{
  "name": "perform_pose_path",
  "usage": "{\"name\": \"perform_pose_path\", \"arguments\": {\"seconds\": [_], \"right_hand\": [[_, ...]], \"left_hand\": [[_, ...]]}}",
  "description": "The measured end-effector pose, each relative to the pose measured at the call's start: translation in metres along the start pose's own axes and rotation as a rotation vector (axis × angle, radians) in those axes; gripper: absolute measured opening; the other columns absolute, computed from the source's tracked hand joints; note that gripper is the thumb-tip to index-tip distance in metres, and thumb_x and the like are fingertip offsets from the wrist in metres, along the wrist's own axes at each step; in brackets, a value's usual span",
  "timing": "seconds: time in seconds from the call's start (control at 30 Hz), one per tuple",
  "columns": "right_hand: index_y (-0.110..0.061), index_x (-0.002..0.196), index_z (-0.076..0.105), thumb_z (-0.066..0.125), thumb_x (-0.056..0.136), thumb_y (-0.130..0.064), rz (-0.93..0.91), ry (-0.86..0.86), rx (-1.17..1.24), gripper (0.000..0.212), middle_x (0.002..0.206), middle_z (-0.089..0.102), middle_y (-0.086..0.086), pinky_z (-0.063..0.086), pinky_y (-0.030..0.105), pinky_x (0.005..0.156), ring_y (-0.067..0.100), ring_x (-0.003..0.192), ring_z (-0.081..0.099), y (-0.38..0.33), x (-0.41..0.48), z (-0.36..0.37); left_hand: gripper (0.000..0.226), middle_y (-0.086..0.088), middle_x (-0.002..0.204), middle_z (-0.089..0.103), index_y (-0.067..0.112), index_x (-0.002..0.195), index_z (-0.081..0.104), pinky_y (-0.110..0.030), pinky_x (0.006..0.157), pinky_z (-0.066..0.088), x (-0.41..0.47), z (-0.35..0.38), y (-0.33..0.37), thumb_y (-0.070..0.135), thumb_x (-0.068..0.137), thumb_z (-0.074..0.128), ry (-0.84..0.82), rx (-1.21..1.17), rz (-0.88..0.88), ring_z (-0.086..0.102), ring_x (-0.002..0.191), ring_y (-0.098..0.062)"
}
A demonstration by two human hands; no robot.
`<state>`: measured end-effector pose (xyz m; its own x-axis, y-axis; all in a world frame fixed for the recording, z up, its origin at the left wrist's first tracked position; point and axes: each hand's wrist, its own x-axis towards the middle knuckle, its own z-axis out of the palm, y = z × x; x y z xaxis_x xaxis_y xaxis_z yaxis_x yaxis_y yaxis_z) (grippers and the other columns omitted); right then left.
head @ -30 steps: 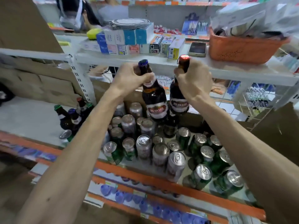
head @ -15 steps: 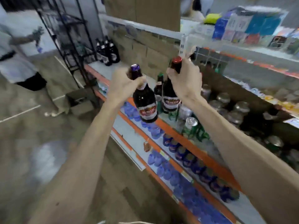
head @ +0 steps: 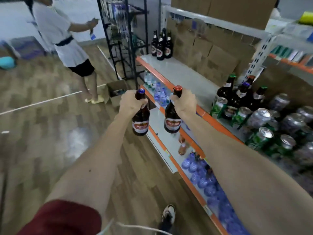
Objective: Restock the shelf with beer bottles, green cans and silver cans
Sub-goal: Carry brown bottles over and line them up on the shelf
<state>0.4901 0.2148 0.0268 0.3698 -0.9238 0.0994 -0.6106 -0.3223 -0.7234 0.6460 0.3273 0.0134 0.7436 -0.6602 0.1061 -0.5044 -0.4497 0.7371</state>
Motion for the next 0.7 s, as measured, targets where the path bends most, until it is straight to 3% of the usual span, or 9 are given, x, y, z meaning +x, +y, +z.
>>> {"name": "perform_pose_path", "arguments": {"seconds": [0.23,0.43,0.7], "right_hand": [[-0.004,0.113,0.063,0.063,0.093,-0.027,0.110,0.033,0.037,0.030,0.111,0.068,0.018,0.047,0.035,0.081,0.036,0.105,0.063,-0.030,0.059,0.051],[-0.005,0.109,0.064,0.064,0.090,-0.026,0.138,0.030,0.028,0.029,0.106,0.068,0.018,0.046,0.034,0.077,0.037,0.101,0.063,-0.044,0.120,0.100],[-0.009,0.108,0.065,0.061,0.090,-0.022,0.118,0.042,-0.022,0.023,0.102,0.068,0.017,0.042,0.033,0.073,0.037,0.097,0.063,-0.082,0.197,0.149]], "left_hand": [[0.035,0.004,0.059,0.059,0.022,0.054,0.053,-0.026,0.064,0.039,0.076,0.009,-0.029,0.017,0.082,0.074,-0.052,-0.021,-0.027,0.061,0.071,-0.021],[0.011,-0.006,0.077,0.066,0.010,0.074,0.068,-0.026,0.066,0.041,0.152,0.009,-0.047,0.016,0.083,0.074,-0.122,-0.040,-0.053,0.060,0.075,-0.020],[0.008,-0.003,0.075,0.065,0.010,0.075,0.069,-0.026,0.069,0.046,0.266,-0.019,-0.076,0.013,0.078,0.076,-0.124,-0.088,-0.067,0.059,0.073,-0.016]]}}
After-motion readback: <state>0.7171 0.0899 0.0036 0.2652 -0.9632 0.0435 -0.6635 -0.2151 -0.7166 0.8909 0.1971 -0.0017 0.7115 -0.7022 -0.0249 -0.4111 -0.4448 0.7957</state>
